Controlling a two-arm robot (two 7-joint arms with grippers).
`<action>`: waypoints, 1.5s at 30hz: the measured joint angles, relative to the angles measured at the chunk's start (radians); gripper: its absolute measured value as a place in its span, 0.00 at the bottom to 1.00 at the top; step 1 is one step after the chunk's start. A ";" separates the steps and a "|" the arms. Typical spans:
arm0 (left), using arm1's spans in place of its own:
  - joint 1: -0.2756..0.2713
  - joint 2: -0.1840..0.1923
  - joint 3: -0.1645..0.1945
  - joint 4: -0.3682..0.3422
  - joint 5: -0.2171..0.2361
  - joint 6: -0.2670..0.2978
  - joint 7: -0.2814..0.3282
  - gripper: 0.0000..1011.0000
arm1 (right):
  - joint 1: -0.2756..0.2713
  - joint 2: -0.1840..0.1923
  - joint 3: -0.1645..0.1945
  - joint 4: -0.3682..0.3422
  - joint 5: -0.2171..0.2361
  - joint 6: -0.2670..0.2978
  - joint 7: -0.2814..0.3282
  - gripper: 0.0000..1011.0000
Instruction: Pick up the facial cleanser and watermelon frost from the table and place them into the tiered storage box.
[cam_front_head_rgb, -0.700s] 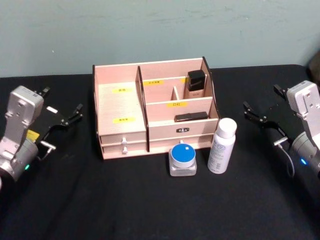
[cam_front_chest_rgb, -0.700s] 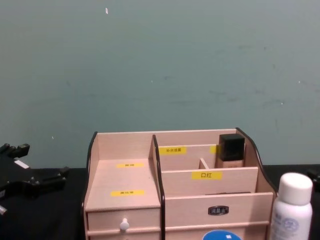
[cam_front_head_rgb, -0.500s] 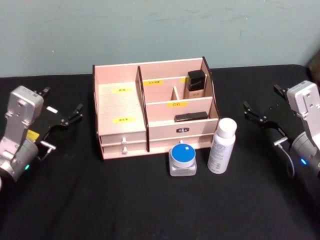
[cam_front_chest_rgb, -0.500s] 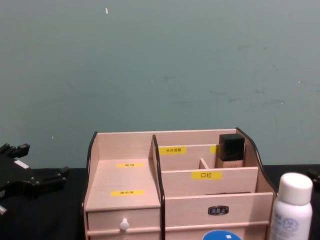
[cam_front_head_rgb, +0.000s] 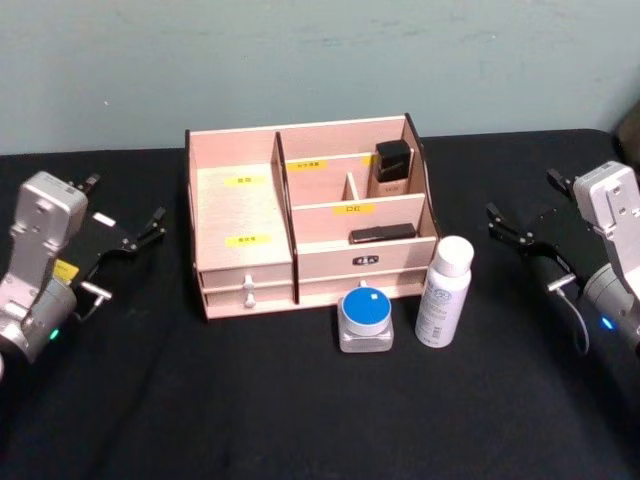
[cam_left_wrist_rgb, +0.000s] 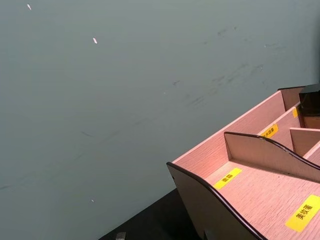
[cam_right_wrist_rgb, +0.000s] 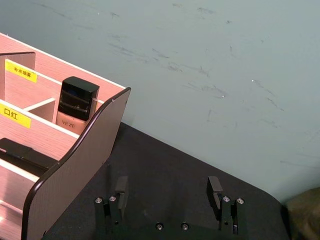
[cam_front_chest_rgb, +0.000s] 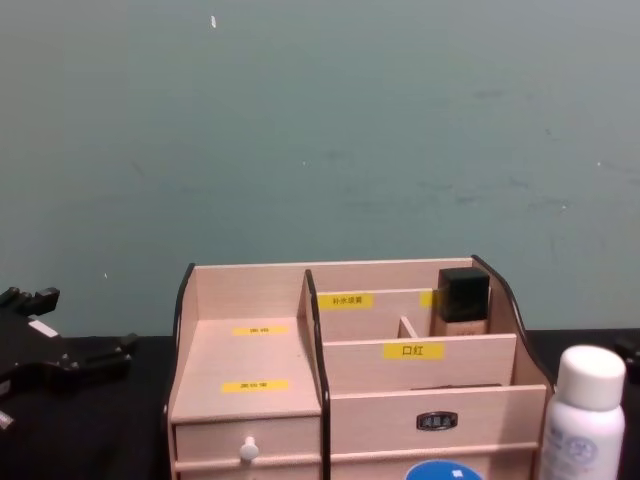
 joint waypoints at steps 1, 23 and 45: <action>0.000 0.000 0.000 0.000 0.000 0.000 0.000 1.00 | 0.000 0.000 0.000 0.000 0.000 0.000 0.000 0.99; 0.000 0.000 0.000 0.000 0.000 0.000 0.000 1.00 | 0.000 0.000 0.000 0.000 0.000 0.000 0.000 0.99; 0.000 0.000 0.000 0.000 0.000 0.000 0.000 1.00 | -0.063 0.034 0.082 -0.114 0.034 0.020 0.073 0.99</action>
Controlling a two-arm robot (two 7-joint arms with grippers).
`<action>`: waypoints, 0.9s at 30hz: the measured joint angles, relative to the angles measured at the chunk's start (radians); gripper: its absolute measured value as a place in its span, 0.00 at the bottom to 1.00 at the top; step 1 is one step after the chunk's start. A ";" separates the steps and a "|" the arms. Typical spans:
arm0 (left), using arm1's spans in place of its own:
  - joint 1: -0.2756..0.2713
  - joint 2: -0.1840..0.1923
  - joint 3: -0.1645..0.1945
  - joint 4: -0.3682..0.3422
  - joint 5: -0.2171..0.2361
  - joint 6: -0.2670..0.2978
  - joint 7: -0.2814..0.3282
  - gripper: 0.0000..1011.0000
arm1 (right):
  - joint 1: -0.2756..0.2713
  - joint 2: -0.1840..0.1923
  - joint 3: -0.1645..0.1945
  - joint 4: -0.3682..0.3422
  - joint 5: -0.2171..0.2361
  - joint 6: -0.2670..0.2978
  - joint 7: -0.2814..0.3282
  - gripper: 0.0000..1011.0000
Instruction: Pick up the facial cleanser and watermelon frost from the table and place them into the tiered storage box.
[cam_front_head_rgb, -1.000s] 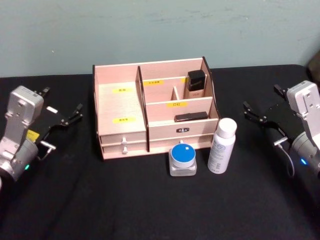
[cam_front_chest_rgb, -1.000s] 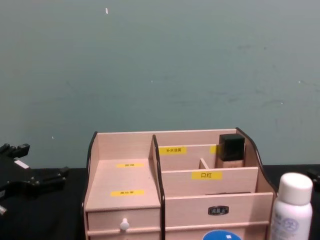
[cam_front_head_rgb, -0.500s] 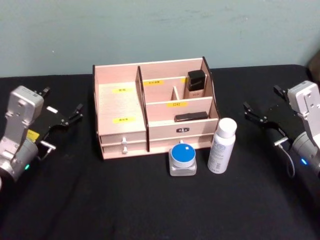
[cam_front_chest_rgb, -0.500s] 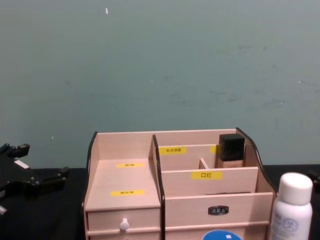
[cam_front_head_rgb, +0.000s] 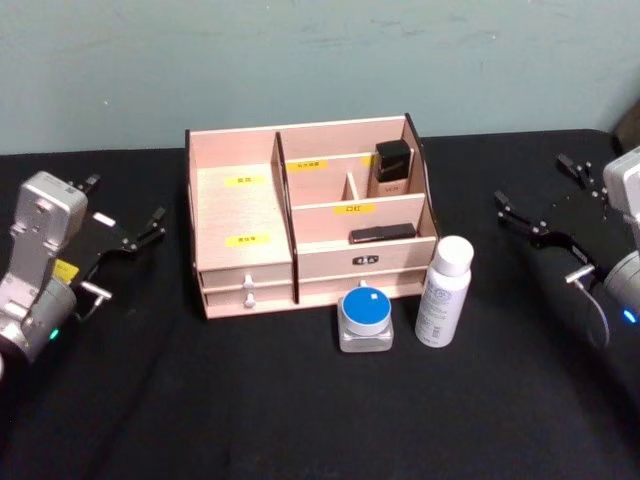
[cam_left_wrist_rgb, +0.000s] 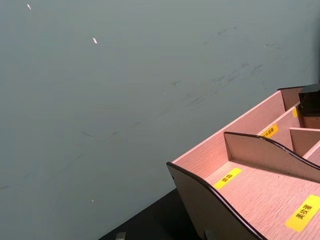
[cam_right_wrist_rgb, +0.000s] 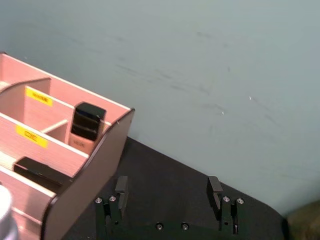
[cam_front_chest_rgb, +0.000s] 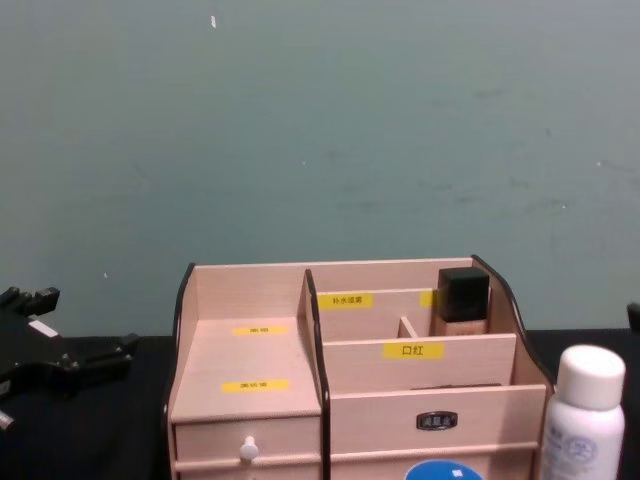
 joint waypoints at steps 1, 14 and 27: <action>0.000 0.000 0.000 0.000 0.000 0.000 0.000 1.00 | -0.006 0.005 0.005 -0.014 0.002 0.003 0.003 0.99; 0.000 0.000 0.000 0.000 0.000 0.000 0.000 1.00 | -0.142 0.102 0.111 -0.245 0.067 0.041 0.066 0.99; 0.000 0.000 0.000 0.000 0.000 0.000 0.000 1.00 | -0.279 0.152 0.176 -0.396 0.184 0.100 0.176 0.99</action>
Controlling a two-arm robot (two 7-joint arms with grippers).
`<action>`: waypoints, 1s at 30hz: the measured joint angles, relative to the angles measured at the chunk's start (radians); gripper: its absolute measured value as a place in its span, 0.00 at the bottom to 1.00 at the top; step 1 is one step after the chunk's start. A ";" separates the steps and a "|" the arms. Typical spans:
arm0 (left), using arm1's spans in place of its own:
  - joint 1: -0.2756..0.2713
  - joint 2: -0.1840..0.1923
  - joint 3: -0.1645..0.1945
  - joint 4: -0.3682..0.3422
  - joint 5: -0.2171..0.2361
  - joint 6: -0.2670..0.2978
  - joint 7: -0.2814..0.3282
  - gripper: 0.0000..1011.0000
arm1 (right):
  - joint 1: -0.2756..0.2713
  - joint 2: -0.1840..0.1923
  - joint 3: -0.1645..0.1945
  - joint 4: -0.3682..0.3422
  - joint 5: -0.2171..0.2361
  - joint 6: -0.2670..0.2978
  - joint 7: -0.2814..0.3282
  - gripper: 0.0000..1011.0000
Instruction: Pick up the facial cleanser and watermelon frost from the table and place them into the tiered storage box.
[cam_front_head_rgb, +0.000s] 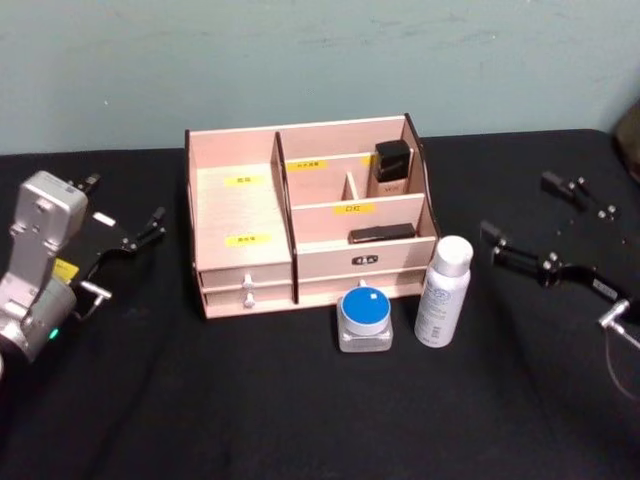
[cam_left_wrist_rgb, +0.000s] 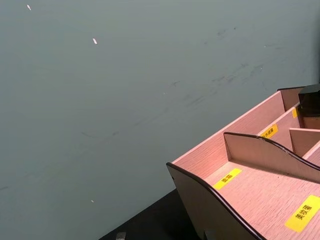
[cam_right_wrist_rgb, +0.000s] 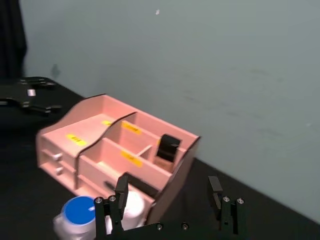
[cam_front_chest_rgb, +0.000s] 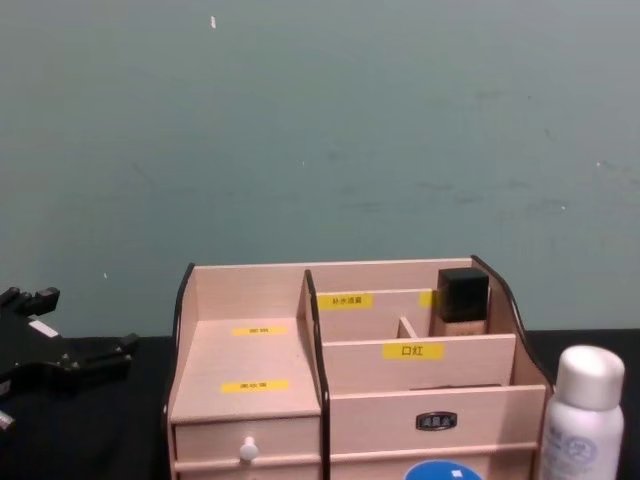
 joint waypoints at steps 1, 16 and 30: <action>0.000 0.000 0.000 0.000 0.000 0.000 0.000 1.00 | -0.011 0.002 0.002 -0.007 0.009 0.009 0.012 0.99; 0.000 0.000 0.000 0.000 0.000 0.000 0.000 1.00 | -0.022 -0.028 -0.025 0.032 0.044 0.087 0.096 0.99; 0.000 0.000 0.000 0.000 0.000 0.000 0.000 1.00 | 0.032 -0.094 -0.076 0.145 -0.006 0.117 0.141 0.99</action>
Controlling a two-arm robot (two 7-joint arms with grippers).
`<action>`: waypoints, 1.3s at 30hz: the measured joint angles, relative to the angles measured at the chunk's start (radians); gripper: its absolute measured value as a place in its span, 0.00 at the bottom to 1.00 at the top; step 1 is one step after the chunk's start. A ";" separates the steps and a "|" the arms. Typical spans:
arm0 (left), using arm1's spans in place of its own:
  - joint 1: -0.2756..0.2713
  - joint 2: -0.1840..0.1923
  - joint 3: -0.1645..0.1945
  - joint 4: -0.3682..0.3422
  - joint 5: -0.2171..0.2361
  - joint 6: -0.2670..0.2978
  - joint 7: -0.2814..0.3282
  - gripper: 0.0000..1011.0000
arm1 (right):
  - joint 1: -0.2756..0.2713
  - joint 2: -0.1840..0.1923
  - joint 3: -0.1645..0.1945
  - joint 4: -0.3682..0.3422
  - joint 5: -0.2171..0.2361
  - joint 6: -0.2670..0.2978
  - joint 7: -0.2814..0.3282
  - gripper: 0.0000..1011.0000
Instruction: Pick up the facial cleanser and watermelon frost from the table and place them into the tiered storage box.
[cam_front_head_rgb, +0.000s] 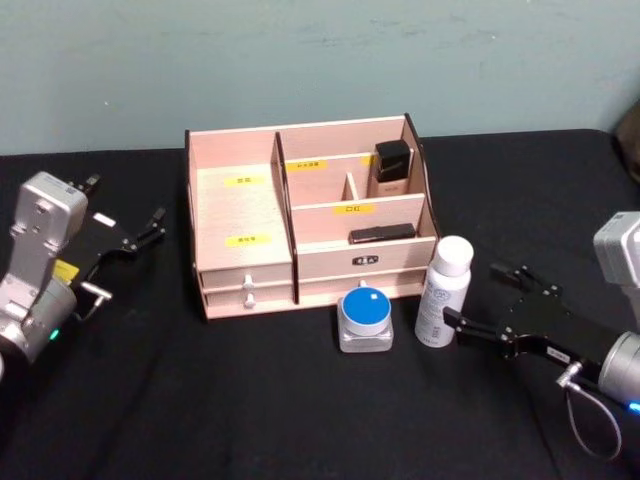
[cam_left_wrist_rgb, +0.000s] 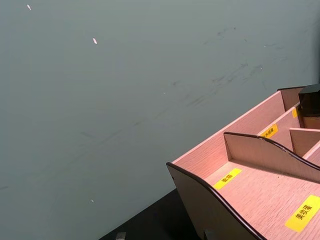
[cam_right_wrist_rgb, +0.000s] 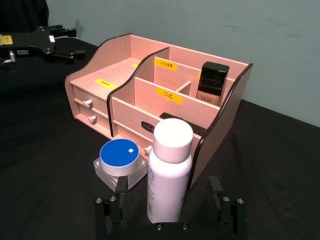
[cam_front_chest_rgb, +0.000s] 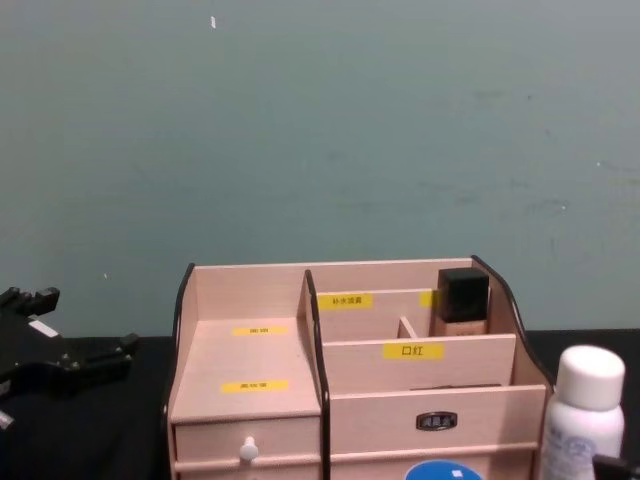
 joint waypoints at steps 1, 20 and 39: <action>0.000 0.000 0.000 0.000 0.000 0.000 0.000 1.00 | 0.008 -0.008 -0.004 0.012 -0.007 0.000 0.006 0.99; 0.000 0.000 0.000 0.000 0.000 0.000 0.000 1.00 | 0.093 -0.092 -0.033 0.106 -0.058 -0.030 0.068 0.99; 0.000 0.000 0.000 0.000 0.000 0.000 0.000 1.00 | 0.143 -0.127 -0.064 0.146 -0.085 -0.012 0.079 0.99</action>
